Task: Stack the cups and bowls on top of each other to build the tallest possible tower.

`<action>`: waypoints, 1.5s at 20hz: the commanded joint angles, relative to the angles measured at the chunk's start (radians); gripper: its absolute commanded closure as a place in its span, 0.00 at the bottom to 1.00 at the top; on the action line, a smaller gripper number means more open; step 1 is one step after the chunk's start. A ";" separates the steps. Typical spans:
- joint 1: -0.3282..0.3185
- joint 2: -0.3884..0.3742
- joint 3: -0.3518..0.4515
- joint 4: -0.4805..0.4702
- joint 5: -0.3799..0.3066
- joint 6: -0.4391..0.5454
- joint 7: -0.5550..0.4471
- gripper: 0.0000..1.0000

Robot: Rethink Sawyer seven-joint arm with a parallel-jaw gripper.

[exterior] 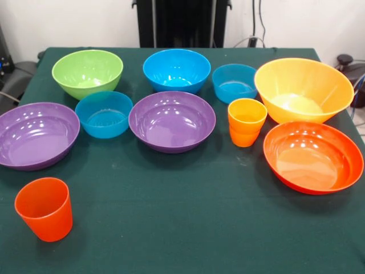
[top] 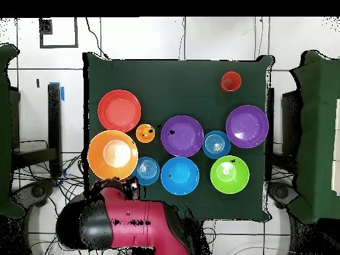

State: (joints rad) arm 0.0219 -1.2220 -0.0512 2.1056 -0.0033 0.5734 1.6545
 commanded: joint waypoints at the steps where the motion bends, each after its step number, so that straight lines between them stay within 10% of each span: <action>1: 0.016 0.056 0.007 -0.048 -0.048 0.099 0.146 0.00; 30: 0.020 0.218 0.004 -0.187 -0.033 0.086 0.165 0.00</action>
State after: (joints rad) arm 0.0379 -1.1230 -0.0629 1.9450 -0.0066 0.5736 1.6569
